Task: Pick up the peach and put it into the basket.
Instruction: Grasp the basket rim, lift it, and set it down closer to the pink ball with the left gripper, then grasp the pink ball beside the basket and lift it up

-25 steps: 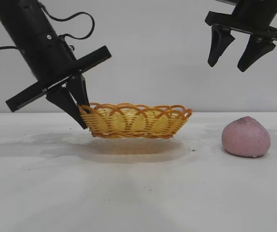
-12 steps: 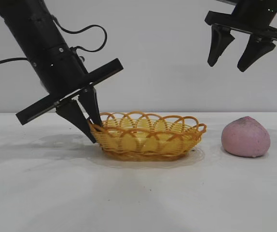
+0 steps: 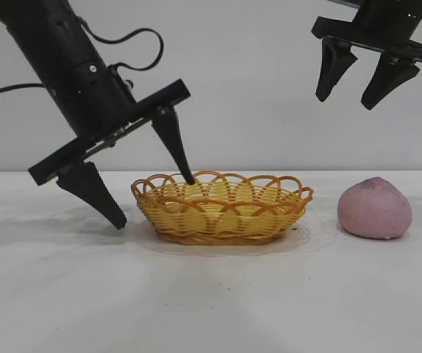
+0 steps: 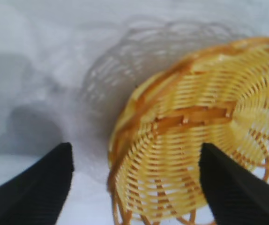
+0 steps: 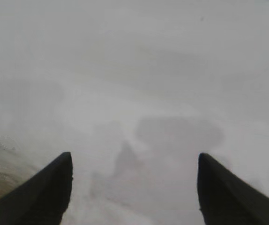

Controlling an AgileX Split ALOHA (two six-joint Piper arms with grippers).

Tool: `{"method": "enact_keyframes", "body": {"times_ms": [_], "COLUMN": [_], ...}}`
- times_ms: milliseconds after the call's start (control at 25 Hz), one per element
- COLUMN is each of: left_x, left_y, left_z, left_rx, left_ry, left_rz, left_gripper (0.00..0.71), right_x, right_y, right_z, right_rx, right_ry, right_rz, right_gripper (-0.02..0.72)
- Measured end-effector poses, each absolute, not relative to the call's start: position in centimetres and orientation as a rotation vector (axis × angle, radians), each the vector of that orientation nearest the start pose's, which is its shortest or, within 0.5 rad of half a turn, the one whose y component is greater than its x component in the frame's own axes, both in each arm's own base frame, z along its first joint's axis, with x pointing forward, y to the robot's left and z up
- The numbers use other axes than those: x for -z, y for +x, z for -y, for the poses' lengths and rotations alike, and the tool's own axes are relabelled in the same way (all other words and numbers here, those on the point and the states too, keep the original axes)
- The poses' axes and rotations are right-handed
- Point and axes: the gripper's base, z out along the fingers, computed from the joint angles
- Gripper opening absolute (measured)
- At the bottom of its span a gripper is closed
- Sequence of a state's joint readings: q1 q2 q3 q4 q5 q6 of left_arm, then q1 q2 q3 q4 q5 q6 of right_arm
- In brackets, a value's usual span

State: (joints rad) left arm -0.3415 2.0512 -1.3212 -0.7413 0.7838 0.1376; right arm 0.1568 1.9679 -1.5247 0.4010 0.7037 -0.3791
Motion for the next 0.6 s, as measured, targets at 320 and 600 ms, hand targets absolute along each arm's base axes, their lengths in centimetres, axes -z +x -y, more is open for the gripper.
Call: {"method": "enact_keyframes", "body": {"times_ms": [320,600], "left_x": [-19.3,-20.1], "left_y": [36.4,36.8], "left_z": [15.8,13.9], "left_rx": [0.536,0.21], "left_ry": [0.341,0.539], "left_rz": [-2.853,-2.882], "left_gripper": [0.533,0.533], "right_x": [-22.7,-22.7], "right_y": [42.5,42.5], "right_z": [-9.0,-9.0], "right_rx": [-0.362,-0.363], "right_ry": [-0.379,-0.38], "right_rz": [-2.55,-2.551], "right_gripper": [0.524,0.524]}}
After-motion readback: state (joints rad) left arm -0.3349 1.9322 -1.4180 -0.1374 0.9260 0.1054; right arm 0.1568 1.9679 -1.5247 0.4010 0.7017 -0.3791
